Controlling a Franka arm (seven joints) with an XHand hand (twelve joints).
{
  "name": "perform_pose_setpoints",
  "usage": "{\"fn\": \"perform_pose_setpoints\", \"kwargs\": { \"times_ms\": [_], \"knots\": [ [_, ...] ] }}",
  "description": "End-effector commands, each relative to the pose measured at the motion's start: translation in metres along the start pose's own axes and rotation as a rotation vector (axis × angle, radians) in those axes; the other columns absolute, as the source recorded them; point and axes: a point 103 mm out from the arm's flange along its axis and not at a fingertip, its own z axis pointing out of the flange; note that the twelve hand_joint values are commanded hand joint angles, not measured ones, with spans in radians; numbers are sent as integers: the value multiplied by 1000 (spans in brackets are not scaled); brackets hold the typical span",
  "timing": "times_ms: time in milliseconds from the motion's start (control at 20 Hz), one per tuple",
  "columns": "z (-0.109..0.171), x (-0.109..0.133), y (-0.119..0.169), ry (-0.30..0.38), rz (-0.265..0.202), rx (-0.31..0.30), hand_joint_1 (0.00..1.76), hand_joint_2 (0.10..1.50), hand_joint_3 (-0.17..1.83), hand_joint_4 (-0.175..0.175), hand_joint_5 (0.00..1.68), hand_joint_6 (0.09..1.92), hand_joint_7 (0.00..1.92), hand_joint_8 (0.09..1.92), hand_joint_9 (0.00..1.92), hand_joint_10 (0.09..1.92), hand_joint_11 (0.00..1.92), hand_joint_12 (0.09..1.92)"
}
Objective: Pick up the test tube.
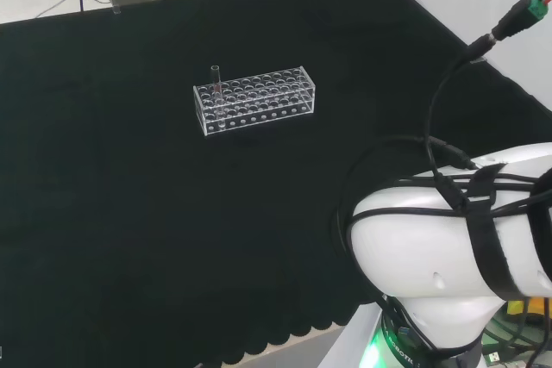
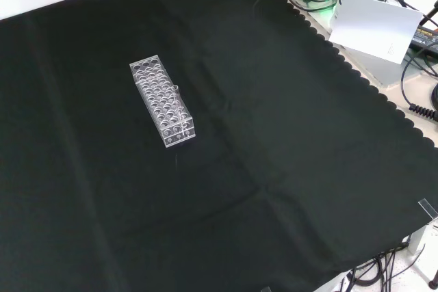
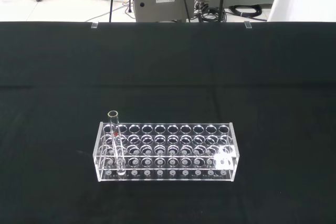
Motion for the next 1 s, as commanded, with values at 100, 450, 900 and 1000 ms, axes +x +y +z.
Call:
{"fn": "perform_pose_setpoints", "kwargs": {
  "times_ms": [100,450,900,1000],
  "knots": [
    [0,1,2,-9,-6,-8,399,887,337,-56,91,87,2,613,261,87,0,1343],
    [3,9,21,35,-56,-1,388,913,286,-62,82,87,0,589,249,87,0,1307],
    [18,31,70,16,-148,55,458,942,176,-82,195,87,43,833,0,926,0,1484],
    [22,36,80,16,-163,66,470,940,176,-86,210,87,64,847,7,954,0,1500]
  ]
}}
